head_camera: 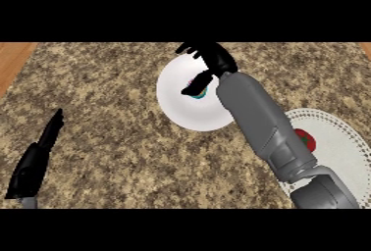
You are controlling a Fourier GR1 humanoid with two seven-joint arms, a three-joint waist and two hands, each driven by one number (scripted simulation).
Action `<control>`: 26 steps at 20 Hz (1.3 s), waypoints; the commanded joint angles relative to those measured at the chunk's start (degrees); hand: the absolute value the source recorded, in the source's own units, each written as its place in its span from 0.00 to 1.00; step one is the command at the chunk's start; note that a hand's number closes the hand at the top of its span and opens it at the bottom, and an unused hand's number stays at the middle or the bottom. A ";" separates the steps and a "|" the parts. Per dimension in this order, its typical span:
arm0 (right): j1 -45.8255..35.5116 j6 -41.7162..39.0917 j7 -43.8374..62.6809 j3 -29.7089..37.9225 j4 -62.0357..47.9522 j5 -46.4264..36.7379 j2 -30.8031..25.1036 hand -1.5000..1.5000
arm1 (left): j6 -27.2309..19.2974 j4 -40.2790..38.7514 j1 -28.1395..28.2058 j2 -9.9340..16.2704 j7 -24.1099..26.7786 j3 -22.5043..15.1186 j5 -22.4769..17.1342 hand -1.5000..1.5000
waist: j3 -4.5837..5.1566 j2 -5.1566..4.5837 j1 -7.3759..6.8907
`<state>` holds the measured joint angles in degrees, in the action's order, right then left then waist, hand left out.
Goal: Pick the cupcake from the placemat and place it in the plate
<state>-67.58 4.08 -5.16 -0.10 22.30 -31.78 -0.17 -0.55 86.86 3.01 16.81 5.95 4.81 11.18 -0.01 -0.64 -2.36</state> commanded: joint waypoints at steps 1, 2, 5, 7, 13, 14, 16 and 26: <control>1.10 4.34 -5.03 3.87 -0.43 3.77 0.17 0.00 | -0.31 -2.52 -0.37 -0.07 2.68 0.72 0.40 0.50 | 0.01 -0.09 0.38; 1.95 4.58 -6.07 4.74 0.92 5.83 0.17 0.00 | -0.92 -0.90 1.47 -1.06 1.77 -0.32 1.08 0.50 | -0.02 0.12 0.42; 0.33 8.79 -5.56 10.15 0.84 8.93 -0.86 0.00 | -0.34 -0.90 1.66 -0.65 2.66 0.37 0.36 0.50 | -0.02 -0.06 0.32; 0.04 8.95 -5.39 12.77 0.07 10.66 -4.01 0.00 | 0.52 1.70 2.58 -0.15 1.28 0.01 0.29 0.50 | -0.04 -0.06 0.01; 4.78 1.28 -11.35 20.09 0.81 18.87 -9.75 0.00 | -0.53 0.18 0.73 -0.80 0.03 0.90 0.62 0.50 | -0.07 0.08 1.24; 2.63 -2.59 -11.15 22.54 0.38 21.27 -13.13 0.00 | -0.43 -0.88 0.96 -0.43 1.35 0.91 1.00 0.50 | -0.08 -0.24 0.76; 5.85 -5.10 -15.67 22.80 -0.51 21.59 -15.18 0.00 | 0.30 -0.86 3.15 -0.62 3.74 1.34 0.14 0.50 | -0.05 -0.11 0.67; 7.86 -14.98 -27.70 23.99 -7.85 21.24 -25.75 0.00 | 0.51 -0.01 -1.57 -0.64 0.57 0.65 1.47 0.50 | -0.14 -0.66 -0.73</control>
<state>-59.99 -8.61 -29.01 23.49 17.20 -10.35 -23.34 0.26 85.91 2.13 16.39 7.06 5.99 11.77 -0.12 -1.14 -2.48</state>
